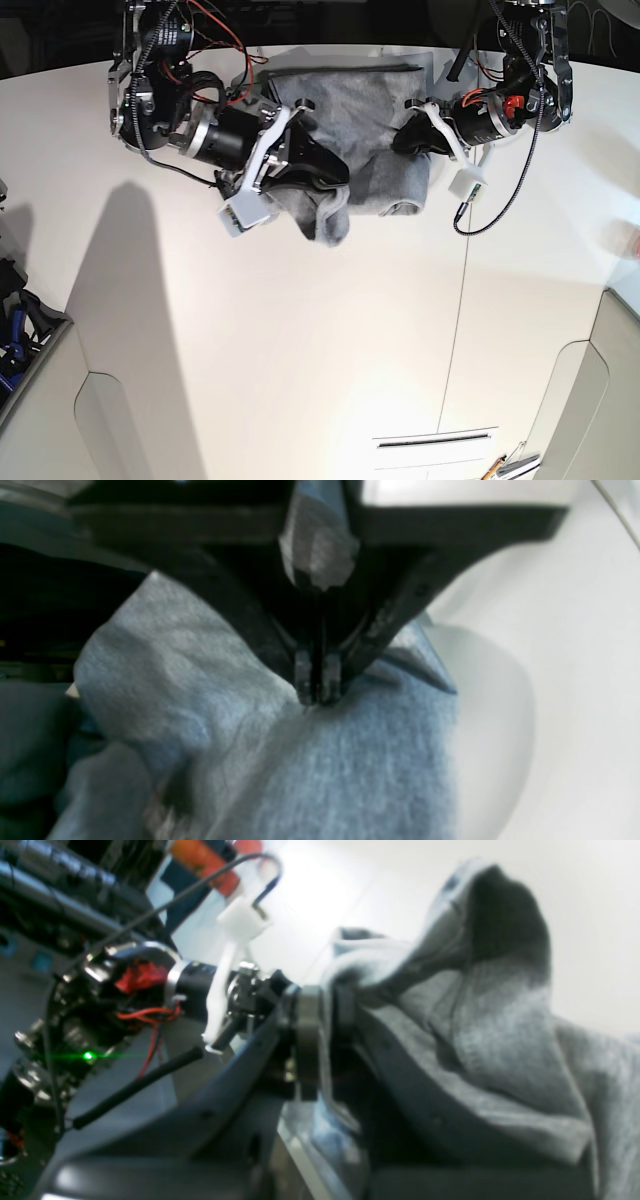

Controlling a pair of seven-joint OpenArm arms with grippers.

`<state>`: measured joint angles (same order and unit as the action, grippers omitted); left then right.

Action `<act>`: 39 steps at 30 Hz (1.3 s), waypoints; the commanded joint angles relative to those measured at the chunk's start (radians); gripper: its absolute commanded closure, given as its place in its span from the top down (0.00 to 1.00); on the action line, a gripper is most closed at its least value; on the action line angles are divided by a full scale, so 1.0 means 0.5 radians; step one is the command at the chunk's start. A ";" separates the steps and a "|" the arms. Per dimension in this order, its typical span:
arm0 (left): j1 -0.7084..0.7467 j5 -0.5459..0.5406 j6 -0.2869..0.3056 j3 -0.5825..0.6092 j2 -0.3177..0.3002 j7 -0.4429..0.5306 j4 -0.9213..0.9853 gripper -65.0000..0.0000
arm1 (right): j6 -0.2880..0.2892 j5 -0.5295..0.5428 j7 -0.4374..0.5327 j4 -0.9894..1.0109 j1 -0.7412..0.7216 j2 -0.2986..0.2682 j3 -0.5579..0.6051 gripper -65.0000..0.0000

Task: Fold the T-shirt properly
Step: 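Bring the right gripper to the folded bundle and grasp its edge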

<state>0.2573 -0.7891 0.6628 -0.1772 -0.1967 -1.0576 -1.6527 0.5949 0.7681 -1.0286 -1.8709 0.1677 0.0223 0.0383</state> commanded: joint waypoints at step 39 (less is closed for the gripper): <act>0.051 -0.380 0.071 -0.471 -0.050 -0.211 -0.059 0.04 | -0.016 -0.542 0.425 0.044 -0.076 0.089 0.641 0.00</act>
<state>0.2878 -0.9546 0.6888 -0.4091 -0.2134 -1.1782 -1.6691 0.5800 0.4763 -0.8444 -1.8336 0.1390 0.0582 0.3557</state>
